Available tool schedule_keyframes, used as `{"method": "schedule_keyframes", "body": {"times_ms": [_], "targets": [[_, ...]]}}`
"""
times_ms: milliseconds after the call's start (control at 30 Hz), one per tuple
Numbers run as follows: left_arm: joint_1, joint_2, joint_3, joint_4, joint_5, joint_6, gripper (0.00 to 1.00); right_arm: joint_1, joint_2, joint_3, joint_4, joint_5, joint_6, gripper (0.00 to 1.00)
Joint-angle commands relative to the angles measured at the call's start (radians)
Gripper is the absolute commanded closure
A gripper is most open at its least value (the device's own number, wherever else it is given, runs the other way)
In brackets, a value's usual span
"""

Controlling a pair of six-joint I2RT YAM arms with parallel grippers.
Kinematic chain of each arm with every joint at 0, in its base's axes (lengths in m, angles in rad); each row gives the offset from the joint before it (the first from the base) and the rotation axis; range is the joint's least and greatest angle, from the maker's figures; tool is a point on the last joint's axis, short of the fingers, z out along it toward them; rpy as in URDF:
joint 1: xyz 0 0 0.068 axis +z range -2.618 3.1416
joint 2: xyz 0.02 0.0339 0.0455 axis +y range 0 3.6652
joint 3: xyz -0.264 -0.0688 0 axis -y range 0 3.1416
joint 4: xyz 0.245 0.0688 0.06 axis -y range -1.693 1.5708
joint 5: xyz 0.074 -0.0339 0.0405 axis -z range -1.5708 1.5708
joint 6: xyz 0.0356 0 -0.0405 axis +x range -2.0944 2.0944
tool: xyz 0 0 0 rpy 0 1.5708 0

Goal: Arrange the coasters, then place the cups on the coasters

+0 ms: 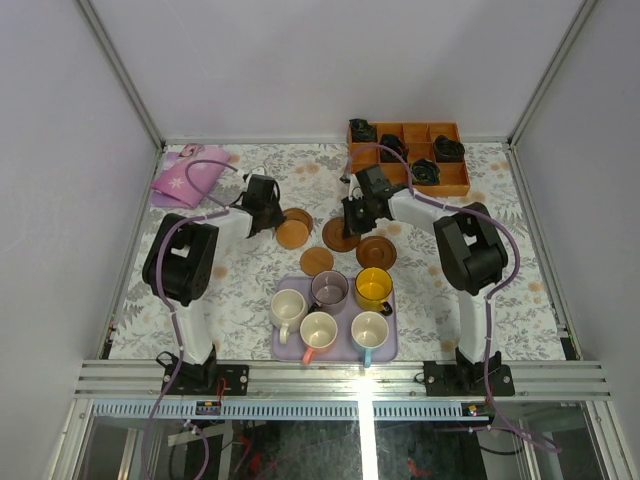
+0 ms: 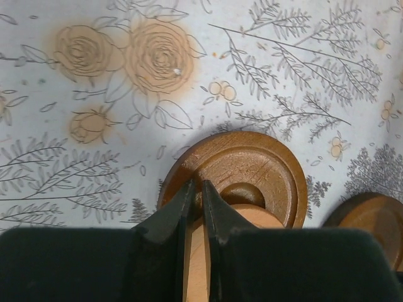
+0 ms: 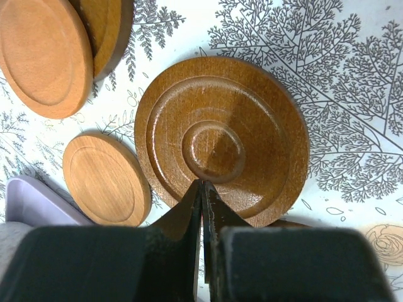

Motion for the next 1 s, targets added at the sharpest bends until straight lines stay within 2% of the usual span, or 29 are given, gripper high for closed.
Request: {"method": "schedule_keyframes", "body": {"times_ms": [0,500,967], "targets": [[0.025,0.009,-0.039,-0.149,-0.069,-0.008,0.91,0.017,0.024,0.056,-0.011,-0.034,0.006,0.97],[0.027,-0.072,-0.085,-0.339,-0.147,-0.08,0.91,0.023,0.069,0.109,-0.026,-0.067,0.021,0.96],[0.029,-0.124,-0.122,-0.393,-0.145,-0.087,0.91,0.029,0.226,0.312,-0.082,-0.12,0.036,0.96]]}}
